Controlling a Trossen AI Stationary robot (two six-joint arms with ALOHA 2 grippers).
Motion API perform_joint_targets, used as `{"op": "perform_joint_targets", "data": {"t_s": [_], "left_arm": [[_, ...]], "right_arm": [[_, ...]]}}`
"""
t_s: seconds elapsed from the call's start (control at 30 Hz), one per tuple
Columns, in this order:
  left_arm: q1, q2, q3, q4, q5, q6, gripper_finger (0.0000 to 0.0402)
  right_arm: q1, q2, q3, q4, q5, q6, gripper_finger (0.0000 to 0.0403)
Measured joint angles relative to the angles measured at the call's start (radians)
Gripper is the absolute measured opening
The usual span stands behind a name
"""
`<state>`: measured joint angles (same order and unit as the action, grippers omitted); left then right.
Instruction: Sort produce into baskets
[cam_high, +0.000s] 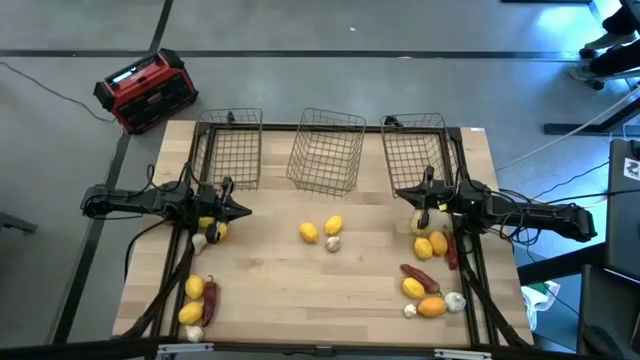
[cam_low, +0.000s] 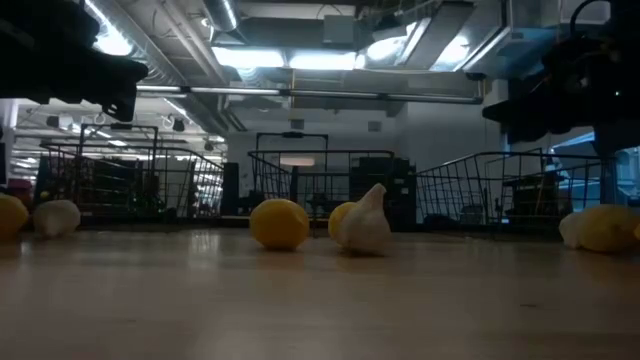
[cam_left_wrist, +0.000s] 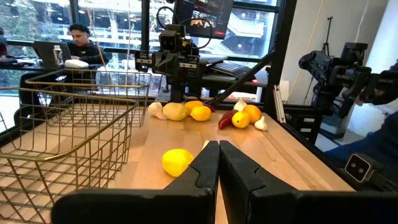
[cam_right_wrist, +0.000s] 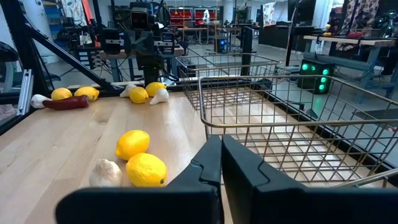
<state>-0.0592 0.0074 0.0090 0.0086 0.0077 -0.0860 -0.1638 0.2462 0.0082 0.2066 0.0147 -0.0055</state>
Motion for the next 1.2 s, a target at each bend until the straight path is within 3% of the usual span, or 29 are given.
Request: {"op": "perform_joint_targets", "data": {"t_s": [0.07,0.2,0.47,0.57,0.73,0.87,1.03,1.2], "left_arm": [[0.0,0.0,0.0,0.0,0.0,0.013,0.0008],[0.002,0.0,0.0,0.0,-0.009,0.19,0.0008],[0.002,0.0,0.0,-0.001,-0.028,0.209,0.0008],[0.002,0.0,0.0,0.021,-0.028,0.132,0.0008],[0.0,0.0,-0.001,0.15,-0.034,-0.202,0.0008],[0.002,0.002,-0.001,0.291,-0.076,-0.33,0.0008],[0.002,0.01,0.0,0.456,-0.199,-0.344,0.0008],[0.0,0.103,0.013,0.511,-0.236,-0.335,0.0008]], "right_arm": [[0.0,0.0,0.0,0.0,0.0,0.0,0.0014],[0.0,0.0,0.0,0.0,0.0,0.0,0.0014],[0.0,0.0,0.0,0.0,0.0,0.0,0.0014],[0.0,0.0,0.0,0.003,0.0,0.0,0.0014],[0.0,0.0,0.0,0.029,0.0,0.0,0.0014],[0.0,-0.001,0.0,0.035,0.0,0.049,0.0014],[0.0,0.0,0.0,0.024,-0.003,0.138,0.0014],[0.0,0.0,0.0,0.02,-0.042,0.141,0.0014]]}}
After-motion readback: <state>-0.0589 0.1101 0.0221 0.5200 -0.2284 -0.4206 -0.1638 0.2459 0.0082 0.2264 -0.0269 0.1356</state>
